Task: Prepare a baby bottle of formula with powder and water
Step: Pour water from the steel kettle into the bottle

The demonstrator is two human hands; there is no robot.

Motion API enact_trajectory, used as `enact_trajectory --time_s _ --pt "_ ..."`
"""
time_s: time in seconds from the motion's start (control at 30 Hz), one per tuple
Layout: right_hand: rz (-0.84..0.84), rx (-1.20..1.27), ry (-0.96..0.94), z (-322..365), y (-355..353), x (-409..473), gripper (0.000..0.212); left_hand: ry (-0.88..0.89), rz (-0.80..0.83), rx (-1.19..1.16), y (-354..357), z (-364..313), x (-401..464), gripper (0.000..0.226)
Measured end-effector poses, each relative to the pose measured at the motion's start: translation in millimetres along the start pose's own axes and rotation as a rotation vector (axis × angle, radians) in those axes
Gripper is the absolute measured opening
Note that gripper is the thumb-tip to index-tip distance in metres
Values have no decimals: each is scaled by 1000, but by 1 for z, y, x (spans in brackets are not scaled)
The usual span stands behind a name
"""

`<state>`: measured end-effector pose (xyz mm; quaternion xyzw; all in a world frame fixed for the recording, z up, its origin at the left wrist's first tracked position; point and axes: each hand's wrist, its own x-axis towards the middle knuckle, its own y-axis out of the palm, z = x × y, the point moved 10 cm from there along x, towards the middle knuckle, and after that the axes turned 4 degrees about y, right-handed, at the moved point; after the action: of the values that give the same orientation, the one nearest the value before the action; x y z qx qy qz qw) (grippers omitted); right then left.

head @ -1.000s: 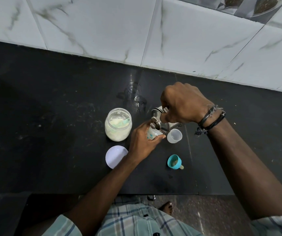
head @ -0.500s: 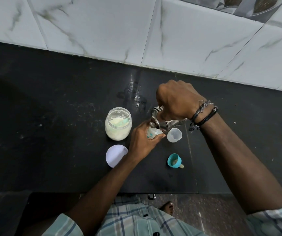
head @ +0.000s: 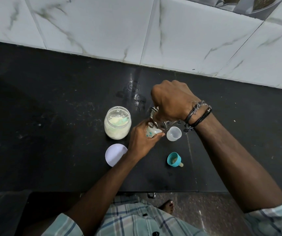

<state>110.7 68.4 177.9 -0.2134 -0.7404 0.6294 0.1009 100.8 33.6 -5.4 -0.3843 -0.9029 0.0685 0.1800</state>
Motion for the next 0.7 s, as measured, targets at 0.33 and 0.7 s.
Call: enact_trajectory --time_s 0.33,0.7 --pt "-19 -9 -30 7 2 4 56 -13 -8 -15 0 2 -1 48" --pt "-16 20 -31 5 2 7 52 5 -2 -28 1 4 0 48"
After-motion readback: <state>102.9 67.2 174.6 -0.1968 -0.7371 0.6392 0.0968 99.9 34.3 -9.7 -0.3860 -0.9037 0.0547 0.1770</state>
